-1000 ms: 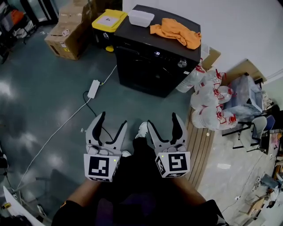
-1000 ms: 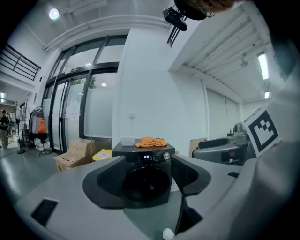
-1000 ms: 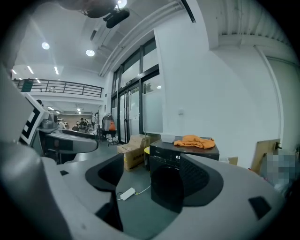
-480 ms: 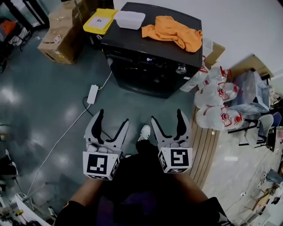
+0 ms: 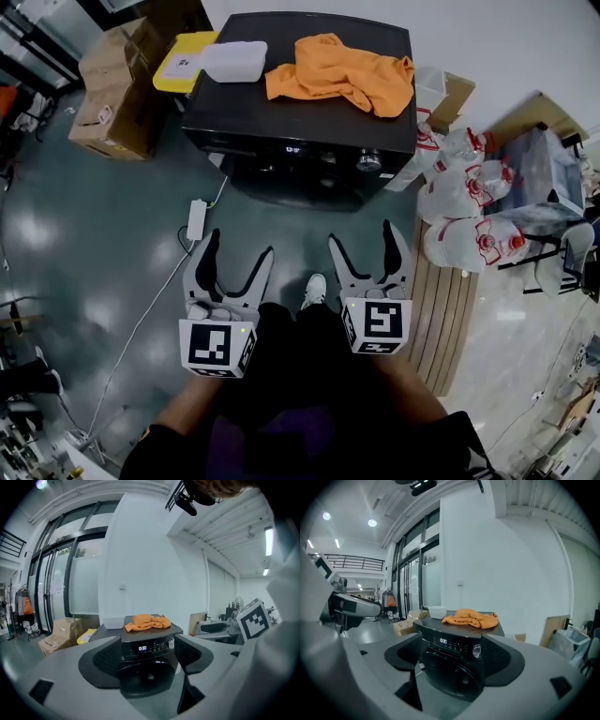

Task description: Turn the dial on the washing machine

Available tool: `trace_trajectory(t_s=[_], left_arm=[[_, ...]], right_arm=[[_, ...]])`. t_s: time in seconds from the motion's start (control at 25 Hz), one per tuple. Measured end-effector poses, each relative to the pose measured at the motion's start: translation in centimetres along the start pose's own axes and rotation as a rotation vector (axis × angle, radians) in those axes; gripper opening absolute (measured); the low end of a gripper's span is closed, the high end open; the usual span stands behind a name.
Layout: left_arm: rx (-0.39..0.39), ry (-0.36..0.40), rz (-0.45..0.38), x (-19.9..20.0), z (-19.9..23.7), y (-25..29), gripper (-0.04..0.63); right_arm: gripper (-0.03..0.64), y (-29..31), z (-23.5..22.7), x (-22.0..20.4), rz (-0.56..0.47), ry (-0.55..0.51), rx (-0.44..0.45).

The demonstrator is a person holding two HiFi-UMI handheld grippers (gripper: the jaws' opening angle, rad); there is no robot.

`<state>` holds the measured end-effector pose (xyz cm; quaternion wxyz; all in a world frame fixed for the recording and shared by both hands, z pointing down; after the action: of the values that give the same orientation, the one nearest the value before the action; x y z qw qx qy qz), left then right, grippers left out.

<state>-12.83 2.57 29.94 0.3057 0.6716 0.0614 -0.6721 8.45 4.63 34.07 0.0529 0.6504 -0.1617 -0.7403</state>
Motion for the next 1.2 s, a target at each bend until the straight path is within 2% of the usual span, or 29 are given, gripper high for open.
trace_trajectory(t_s=[0.32,0.88,1.2], left_arm=[[-0.049,0.014,0.027,0.1,2.0,4.7,0.333],[-0.233,0.056,0.11,-0.8,9.7,14.1,0.334],[-0.292,0.069,0.12,-1.4,12.4,16.8,0.334]], right_arm=[[0.382,4.0,-1.5,-1.4,0.066,-0.038,-0.062],[0.381,12.2,-2.3,-2.2,0.222,-0.077,-0.272],[0.382,15.2,-3.3,-3.5,0.304,-0.075,-0.324]])
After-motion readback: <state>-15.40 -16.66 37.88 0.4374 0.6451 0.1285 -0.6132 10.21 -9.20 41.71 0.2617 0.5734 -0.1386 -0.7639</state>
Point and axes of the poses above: the fingertips, and each gripper's own axes: y forward along the fingers, z to its left, x out of its top, the point moved 6 cm from there along -y, backward along the fingers, and after that the axes turned 7 degrees about -y, right-handed, at the moved point
